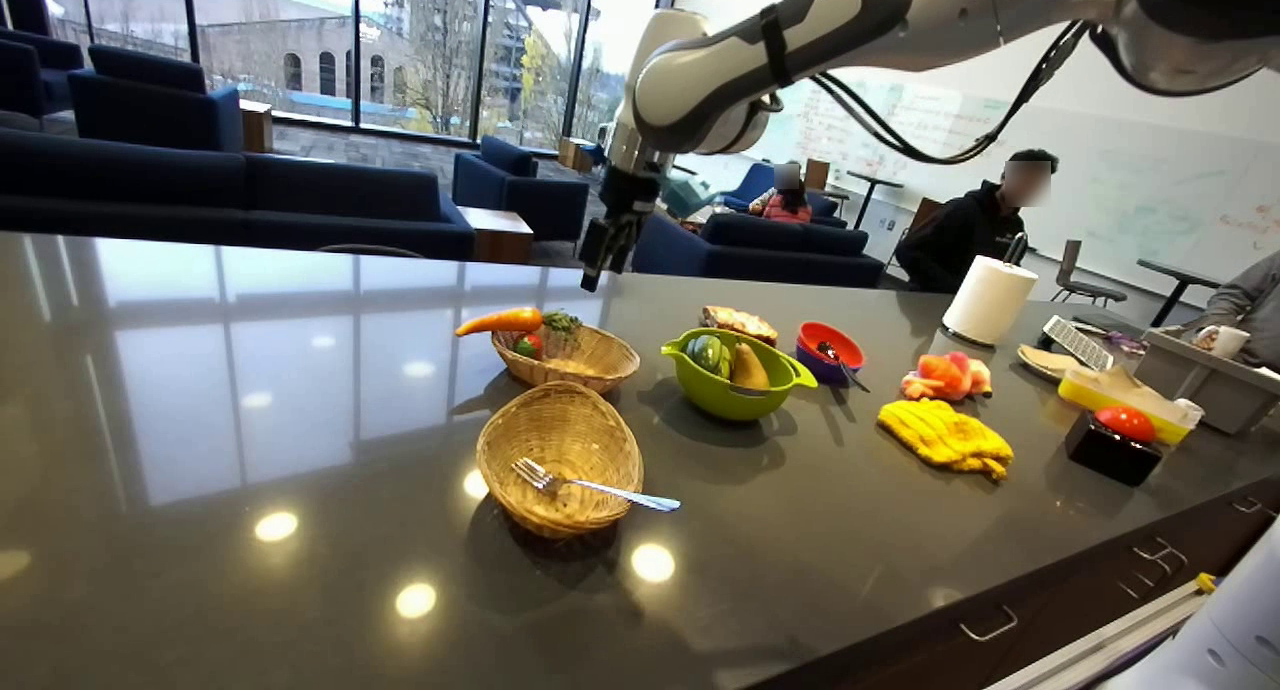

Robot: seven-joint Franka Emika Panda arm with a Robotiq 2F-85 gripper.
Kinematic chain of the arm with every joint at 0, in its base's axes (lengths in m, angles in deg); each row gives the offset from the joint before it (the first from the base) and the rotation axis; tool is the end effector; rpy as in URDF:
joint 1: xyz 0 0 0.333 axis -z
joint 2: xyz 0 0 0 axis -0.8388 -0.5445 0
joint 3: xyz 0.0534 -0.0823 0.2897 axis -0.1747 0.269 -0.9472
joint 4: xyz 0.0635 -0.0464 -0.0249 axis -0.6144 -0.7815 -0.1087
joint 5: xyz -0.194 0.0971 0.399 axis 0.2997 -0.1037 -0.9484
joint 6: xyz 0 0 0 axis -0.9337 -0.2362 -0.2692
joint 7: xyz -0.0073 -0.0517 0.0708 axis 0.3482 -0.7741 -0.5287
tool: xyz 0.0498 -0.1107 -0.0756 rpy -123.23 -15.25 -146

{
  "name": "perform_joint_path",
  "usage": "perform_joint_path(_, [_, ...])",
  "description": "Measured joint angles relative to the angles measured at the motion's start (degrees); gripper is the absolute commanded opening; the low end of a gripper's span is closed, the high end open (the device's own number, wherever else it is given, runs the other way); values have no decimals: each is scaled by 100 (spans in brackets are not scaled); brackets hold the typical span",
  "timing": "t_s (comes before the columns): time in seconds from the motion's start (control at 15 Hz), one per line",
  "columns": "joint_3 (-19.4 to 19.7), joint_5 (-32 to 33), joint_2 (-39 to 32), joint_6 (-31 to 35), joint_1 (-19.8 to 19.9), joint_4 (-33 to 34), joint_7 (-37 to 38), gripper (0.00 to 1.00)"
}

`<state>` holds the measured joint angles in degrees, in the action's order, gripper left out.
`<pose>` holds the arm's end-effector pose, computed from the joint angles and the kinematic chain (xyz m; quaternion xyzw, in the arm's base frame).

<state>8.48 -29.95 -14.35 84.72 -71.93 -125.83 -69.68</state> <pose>0.6909 0.3175 0.2415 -0.9209 -0.3829 -0.0730 0.0025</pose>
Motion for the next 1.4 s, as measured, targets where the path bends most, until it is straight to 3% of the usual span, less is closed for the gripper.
perform_joint_path(1.4, [-368, 38, -2082, -519, -92, 2436, -2787, 100])
